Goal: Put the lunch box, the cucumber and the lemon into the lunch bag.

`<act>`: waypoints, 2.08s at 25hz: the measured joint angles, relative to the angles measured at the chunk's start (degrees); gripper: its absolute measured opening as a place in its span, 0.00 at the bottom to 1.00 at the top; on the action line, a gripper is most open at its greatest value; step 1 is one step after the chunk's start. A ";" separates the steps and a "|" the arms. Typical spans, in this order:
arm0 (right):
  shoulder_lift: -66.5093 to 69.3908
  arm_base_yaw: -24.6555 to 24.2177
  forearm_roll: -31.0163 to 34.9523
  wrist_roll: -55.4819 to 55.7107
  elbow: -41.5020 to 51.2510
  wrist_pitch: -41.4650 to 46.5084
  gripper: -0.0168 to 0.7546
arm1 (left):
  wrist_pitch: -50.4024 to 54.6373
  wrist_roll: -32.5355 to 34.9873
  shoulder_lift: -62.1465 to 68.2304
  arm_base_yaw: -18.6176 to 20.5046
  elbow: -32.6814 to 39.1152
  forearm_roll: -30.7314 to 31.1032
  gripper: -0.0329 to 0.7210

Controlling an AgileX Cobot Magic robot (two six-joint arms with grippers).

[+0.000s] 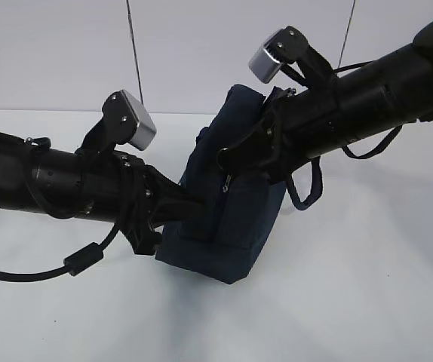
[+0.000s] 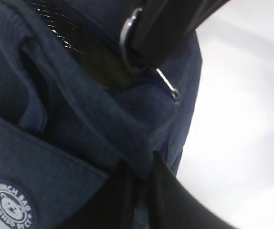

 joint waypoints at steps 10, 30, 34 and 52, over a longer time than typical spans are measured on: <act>0.00 0.00 -0.14 0.20 -0.30 -1.10 0.05 | 0.31 -0.14 0.00 0.00 1.93 -1.26 0.06; 0.25 0.00 1.30 26.32 -0.61 5.97 0.05 | -1.60 -0.18 0.00 0.00 2.61 -1.43 0.06; 0.25 0.00 1.53 32.86 -0.61 3.39 0.05 | -1.60 -0.18 0.00 0.00 2.61 -1.43 0.06; 4.56 -2.57 8.02 38.59 -0.79 2.96 0.05 | -3.24 -0.18 0.00 0.00 2.65 -1.43 0.06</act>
